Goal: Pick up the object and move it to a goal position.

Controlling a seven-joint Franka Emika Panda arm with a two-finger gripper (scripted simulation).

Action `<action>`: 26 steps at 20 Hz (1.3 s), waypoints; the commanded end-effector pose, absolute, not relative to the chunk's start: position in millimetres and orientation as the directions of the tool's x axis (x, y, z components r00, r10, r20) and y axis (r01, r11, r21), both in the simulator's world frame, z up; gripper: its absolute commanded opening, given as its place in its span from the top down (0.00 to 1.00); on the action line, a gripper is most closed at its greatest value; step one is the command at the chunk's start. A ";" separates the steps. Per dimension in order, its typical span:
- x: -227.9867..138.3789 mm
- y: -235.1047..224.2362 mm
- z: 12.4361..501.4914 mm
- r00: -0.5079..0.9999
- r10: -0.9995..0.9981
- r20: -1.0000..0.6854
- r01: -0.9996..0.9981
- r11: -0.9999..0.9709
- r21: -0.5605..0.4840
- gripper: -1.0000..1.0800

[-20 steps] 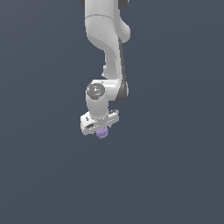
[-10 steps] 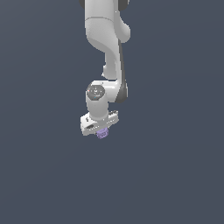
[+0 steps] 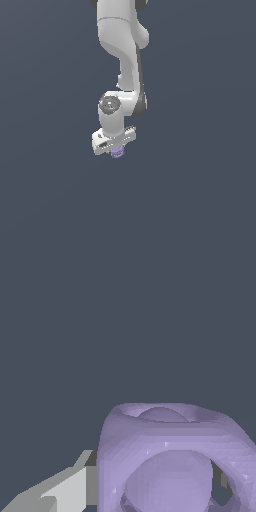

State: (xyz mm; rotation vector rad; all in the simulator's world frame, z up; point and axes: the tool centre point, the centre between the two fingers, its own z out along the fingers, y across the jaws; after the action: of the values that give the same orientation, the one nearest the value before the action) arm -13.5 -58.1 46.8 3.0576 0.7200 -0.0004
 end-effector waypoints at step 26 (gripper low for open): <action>62.3 6.6 231.8 0.894 0.447 0.000 0.447 -0.894 0.000 1.00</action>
State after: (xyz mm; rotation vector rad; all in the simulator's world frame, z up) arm 59.2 4.3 224.9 3.0572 0.7228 0.0024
